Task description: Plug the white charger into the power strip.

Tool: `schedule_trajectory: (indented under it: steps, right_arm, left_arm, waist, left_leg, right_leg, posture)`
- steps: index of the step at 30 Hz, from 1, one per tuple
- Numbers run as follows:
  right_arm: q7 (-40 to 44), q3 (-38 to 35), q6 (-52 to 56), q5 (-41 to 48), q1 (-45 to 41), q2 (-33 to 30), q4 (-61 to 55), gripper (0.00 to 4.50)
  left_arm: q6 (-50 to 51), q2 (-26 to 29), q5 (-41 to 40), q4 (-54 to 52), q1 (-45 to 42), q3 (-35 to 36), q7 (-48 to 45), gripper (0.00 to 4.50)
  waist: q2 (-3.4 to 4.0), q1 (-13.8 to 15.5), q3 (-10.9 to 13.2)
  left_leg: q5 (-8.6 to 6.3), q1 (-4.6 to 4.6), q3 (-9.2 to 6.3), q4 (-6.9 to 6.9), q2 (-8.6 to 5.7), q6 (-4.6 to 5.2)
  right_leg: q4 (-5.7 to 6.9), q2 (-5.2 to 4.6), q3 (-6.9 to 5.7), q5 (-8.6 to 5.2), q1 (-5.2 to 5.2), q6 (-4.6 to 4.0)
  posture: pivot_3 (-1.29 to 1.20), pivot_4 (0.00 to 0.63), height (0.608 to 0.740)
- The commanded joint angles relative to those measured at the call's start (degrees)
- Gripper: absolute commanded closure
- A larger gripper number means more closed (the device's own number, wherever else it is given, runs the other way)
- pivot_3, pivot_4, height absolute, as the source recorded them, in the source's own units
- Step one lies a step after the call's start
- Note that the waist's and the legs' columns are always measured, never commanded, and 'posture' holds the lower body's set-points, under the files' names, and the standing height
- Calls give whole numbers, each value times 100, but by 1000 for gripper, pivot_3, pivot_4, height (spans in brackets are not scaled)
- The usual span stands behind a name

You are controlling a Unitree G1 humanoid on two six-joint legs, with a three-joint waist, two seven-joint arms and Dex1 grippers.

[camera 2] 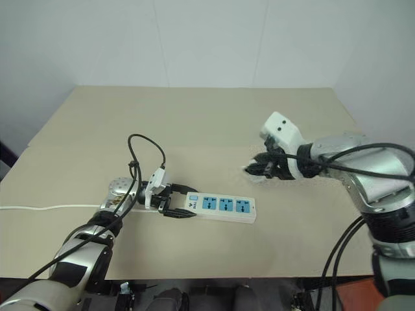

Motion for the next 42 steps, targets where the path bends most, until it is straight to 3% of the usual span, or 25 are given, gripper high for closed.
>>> schedule_trajectory:
  steps: [1,9,21,42]
  right_arm:
    - [417,-279,-1417,-74,338,459,354,3376]
    - [846,-386,-3588,-253,793,1757,1377,3376]
    - [1173,-399,-4314,-147,874,2973,2572,3376]
    - [1880,-240,-4874,-487,731,3363,3684,3376]
  left_arm:
    - [140,-12,-18,-283,15,112,52,1236]
    - [522,38,-92,-973,382,162,173,1236]
    - [874,395,-119,-1427,513,235,216,1236]
    - [1179,558,-232,-1810,946,254,220,1236]
  waist:
    - [0,-5,0]
    - [1,-22,1]
    - [3,-38,1]
    - [7,-56,3]
  left_leg:
    - [0,-2,0,0,-1,0]
    - [1,2,-1,0,1,-1]
    - [2,8,0,-2,2,-4]
    - [4,27,2,-4,3,-6]
  right_leg:
    - [0,0,-1,0,-1,0]
    - [0,2,-2,0,1,0]
    - [8,5,1,0,0,0]
    - [21,6,7,0,5,-1]
  posture:
    - [0,150,740]
    - [0,150,740]
    - [0,150,740]
    - [0,150,740]
